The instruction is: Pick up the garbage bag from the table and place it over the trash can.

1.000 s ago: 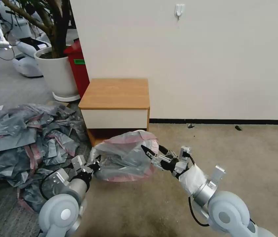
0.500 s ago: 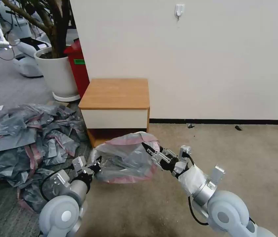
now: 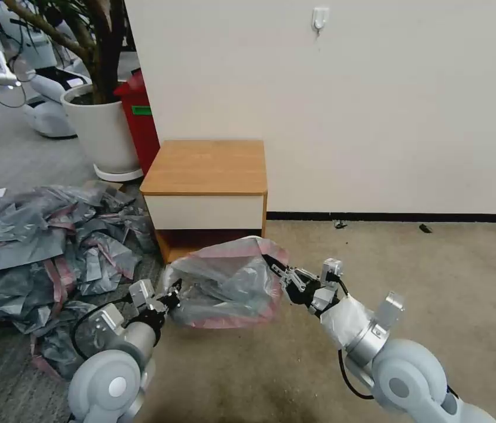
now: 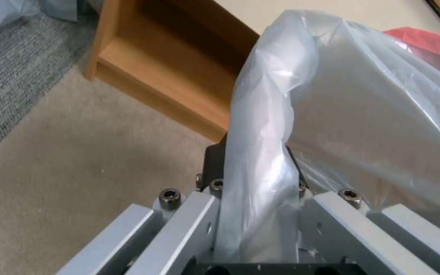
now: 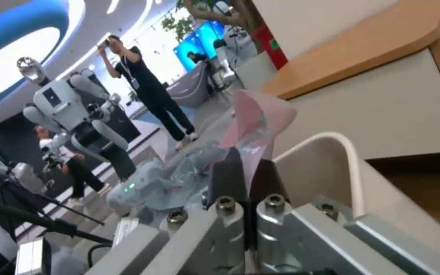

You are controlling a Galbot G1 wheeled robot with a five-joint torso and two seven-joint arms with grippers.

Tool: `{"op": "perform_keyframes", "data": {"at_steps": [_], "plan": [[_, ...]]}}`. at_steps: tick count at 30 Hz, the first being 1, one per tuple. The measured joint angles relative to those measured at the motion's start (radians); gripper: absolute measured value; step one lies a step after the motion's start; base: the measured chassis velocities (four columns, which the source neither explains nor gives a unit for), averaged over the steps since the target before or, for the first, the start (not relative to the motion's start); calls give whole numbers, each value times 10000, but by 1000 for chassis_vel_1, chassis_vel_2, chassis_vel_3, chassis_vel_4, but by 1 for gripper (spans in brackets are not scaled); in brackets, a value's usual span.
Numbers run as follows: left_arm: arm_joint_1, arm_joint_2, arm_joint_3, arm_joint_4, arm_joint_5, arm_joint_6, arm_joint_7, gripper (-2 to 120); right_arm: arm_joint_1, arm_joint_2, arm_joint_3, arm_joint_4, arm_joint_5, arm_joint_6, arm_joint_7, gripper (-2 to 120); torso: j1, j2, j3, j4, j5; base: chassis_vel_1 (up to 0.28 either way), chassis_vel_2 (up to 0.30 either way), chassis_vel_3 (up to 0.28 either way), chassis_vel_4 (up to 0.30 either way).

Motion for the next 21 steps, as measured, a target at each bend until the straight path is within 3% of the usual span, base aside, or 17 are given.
{"op": "perform_keyframes", "data": {"at_steps": [9,21], "plan": [[365,175,54,-109,453,7,1238,4,353,-314,389,-513,-190,134,-156,0,0,0,0,0,0,0,0,0,0],[313,170,-132,-184,26,-418,1621,4,95,-649,961,-1114,-519,271,-430,0,0,0,0,0,0,0,0,0,0]]}}
